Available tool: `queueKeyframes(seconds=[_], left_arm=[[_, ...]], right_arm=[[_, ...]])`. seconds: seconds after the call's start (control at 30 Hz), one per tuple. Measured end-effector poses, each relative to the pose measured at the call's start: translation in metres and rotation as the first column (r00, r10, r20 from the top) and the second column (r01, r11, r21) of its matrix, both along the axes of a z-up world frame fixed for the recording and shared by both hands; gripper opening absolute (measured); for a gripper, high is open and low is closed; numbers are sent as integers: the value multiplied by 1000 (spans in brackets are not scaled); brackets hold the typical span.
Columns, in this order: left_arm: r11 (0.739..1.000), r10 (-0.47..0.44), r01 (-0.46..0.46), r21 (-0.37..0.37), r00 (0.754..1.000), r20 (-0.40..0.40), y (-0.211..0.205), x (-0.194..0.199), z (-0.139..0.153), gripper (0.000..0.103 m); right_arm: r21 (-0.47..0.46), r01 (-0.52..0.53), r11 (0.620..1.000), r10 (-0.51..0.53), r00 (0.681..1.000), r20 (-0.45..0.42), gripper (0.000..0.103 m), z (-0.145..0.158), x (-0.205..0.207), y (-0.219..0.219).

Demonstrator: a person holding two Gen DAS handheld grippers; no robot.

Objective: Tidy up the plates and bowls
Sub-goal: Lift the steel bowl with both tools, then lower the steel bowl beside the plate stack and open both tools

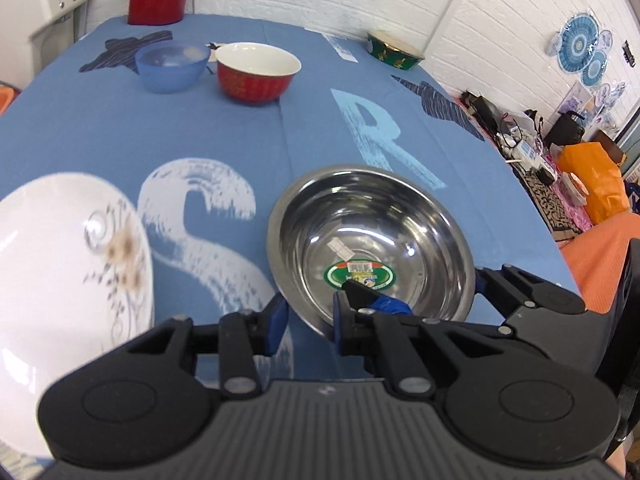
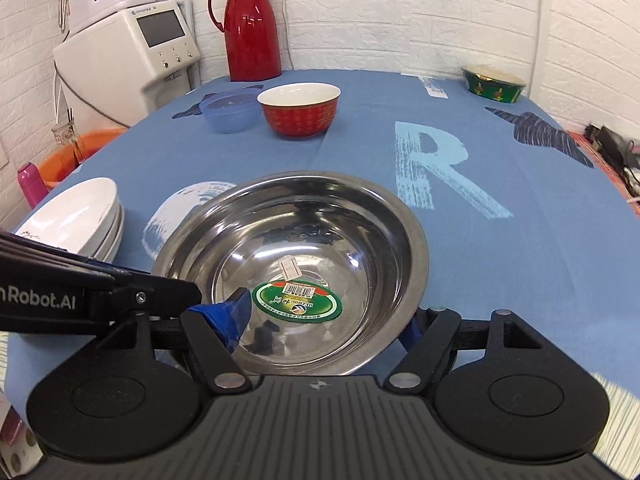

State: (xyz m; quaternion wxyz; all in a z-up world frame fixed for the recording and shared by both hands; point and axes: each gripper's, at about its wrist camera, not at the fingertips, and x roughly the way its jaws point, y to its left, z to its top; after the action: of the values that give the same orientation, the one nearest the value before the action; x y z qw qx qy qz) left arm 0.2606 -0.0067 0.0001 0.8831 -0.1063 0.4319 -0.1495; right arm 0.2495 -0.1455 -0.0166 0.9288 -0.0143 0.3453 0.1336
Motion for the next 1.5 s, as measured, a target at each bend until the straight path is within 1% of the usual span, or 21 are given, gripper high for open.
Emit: queueKeyframes(seconds=[0.17,0.3,0.4,0.47,0.6,0.67,0.7,0.73,0.77,0.8,0.87,1.13,1.33,1.5], left_arm=[[1000,-20,20,-3,1000,1,6,-16,-8,6],[999,-34,34,14,999,26,7,-32,-11,6],[999,-42,42,9,999,28,6,-32,-12,6],[999,-44,44,-5,999,21,8,-32,-12,6],[999,-40,40,-7,999,25,8,-33,-12,7],[999,-34,34,-4,999,23,8,-33,-11,12],[1000,-30,30,3,999,24,8,-33,-11,21],[1000,-21,21,10,999,26,8,-32,-9,38],[1000,-13,12,11,999,30,10,-33,-8,47],[1000,-15,15,-2,999,36,11,-34,-7,51],[1000,-17,18,-17,999,35,13,-36,-4,51],[999,-35,36,-25,998,57,14,-48,6,54],[999,-33,36,-28,996,88,19,-60,16,56],[999,-24,26,-21,994,108,24,-64,23,56]], right_arm=[[25,29,999,-28,999,-22,61,-8,-18,1],[49,40,998,-39,999,-25,61,-11,-36,2],[87,55,995,-52,998,-42,60,-15,-38,0],[88,53,995,-50,998,-40,60,-16,-39,1],[93,53,994,-48,997,-53,60,-15,-40,0],[108,59,992,-53,997,-63,60,-14,-41,-3],[116,66,991,-59,996,-67,60,-14,-41,-6],[120,78,990,-70,995,-68,60,-13,-42,-8],[121,89,989,-81,994,-67,60,-13,-43,-11],[129,96,987,-88,994,-66,60,-12,-45,-14],[152,111,982,-101,992,-69,60,-11,-50,-20],[198,141,970,-137,990,-35,61,3,-73,-37],[242,160,957,-154,987,-42,61,6,-75,-45],[292,152,944,-140,988,-59,61,6,-74,-45]])
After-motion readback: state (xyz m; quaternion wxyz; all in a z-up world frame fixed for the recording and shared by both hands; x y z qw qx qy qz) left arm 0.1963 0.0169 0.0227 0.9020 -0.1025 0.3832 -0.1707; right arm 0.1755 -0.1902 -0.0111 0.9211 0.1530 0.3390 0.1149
